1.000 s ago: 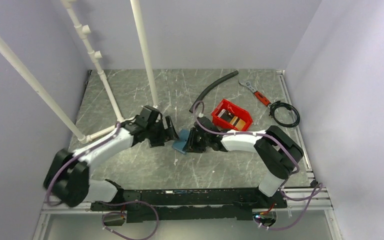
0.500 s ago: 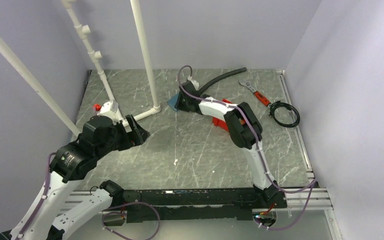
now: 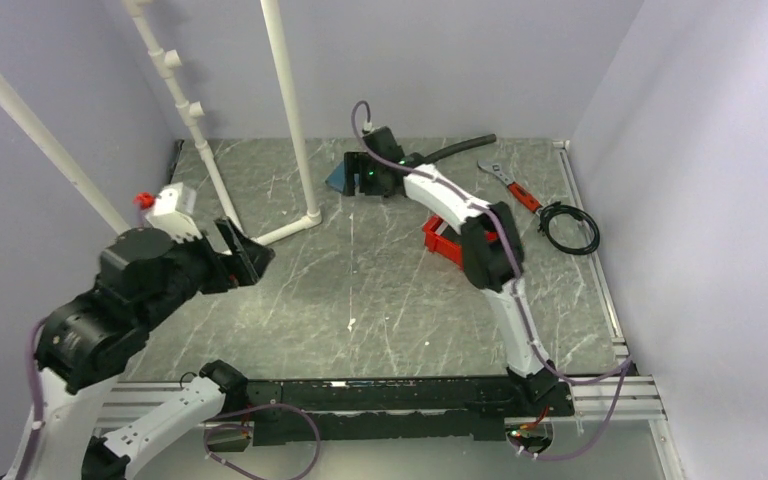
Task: Put the credit cards into the card holder
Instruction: Move the card holder to the center of the board, then reset both arms
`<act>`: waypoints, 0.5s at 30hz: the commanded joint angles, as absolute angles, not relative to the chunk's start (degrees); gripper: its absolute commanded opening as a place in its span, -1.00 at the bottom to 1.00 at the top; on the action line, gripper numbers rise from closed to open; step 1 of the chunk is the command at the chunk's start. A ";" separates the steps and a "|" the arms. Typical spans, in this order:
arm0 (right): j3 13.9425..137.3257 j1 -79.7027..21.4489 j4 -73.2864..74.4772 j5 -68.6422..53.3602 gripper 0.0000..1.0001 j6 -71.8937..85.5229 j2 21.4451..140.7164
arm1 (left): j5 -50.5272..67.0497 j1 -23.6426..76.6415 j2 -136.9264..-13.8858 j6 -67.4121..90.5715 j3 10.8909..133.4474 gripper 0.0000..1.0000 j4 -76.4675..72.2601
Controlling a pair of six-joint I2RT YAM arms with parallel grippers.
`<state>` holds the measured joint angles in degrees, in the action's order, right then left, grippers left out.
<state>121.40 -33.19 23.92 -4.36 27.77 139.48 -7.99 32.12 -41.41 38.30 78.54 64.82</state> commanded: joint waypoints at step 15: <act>94.78 -33.68 32.42 18.03 0.99 7.39 55.37 | -11.81 31.99 -47.59 20.77 109.84 0.99 54.12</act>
